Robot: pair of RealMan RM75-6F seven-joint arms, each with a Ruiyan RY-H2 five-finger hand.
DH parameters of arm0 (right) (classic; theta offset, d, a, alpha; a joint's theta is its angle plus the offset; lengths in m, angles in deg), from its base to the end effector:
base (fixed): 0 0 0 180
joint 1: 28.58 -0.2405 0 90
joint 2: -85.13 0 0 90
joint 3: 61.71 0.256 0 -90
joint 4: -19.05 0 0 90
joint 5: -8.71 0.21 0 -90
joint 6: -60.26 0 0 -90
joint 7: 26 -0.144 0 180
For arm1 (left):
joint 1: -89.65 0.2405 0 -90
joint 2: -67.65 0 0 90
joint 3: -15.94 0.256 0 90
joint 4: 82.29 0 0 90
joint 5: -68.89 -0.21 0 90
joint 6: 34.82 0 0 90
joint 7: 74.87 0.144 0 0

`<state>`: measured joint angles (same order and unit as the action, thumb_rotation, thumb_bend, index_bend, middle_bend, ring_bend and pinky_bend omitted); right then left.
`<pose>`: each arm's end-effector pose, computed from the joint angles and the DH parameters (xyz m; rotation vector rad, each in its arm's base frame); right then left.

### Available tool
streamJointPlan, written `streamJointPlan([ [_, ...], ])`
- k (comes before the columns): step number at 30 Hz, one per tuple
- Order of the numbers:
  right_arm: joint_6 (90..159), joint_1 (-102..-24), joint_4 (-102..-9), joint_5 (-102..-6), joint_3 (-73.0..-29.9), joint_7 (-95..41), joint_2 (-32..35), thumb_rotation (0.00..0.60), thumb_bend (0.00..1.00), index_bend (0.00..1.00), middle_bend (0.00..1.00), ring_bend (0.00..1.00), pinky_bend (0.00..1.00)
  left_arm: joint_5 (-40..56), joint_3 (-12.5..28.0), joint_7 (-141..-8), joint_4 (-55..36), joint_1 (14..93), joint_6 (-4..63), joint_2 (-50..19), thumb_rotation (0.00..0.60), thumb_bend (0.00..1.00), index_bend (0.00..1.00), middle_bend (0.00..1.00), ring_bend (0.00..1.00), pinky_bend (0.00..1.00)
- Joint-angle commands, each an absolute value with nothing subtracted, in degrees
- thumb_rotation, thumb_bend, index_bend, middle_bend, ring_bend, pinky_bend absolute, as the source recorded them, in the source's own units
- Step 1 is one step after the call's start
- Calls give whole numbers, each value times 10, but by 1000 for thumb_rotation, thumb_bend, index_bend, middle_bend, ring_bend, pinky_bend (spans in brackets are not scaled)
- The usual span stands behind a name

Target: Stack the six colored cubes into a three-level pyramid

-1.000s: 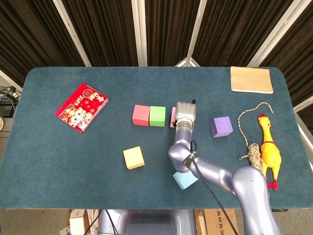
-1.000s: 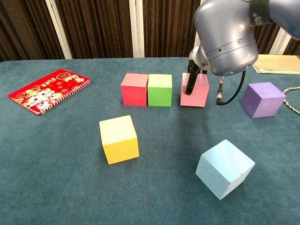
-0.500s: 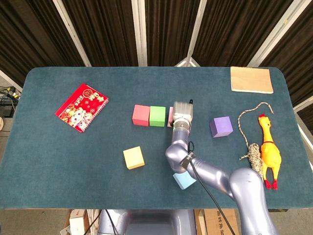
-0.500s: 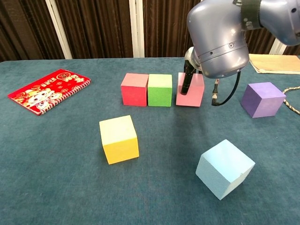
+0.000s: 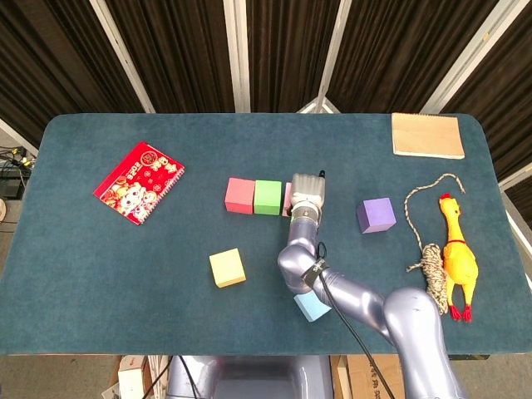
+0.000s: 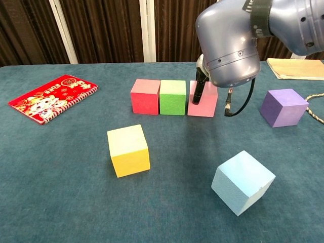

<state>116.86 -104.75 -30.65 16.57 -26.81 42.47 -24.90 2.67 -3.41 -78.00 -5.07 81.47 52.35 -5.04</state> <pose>-0.0428 -0.4612 -0.0619 1.4453 -1.2450 0.4103 -0.3561 0.2432 0.2103 -0.8717 -0.7640 -0.9625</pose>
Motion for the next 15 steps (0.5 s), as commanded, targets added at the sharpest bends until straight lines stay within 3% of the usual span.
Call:
streamJointPlan([
  [1,1168,-1048,-304,163,-266,425,-251,600,802,547,520,331,0,27,-34,-781,-51,815,524,-50,600,316,146,115,6,0],
  [15,1161,-1049,-288,151,-250,437,-264,600,802,546,520,331,0,28,-36,-785,-51,816,523,-49,600,316,146,115,6,0],
])
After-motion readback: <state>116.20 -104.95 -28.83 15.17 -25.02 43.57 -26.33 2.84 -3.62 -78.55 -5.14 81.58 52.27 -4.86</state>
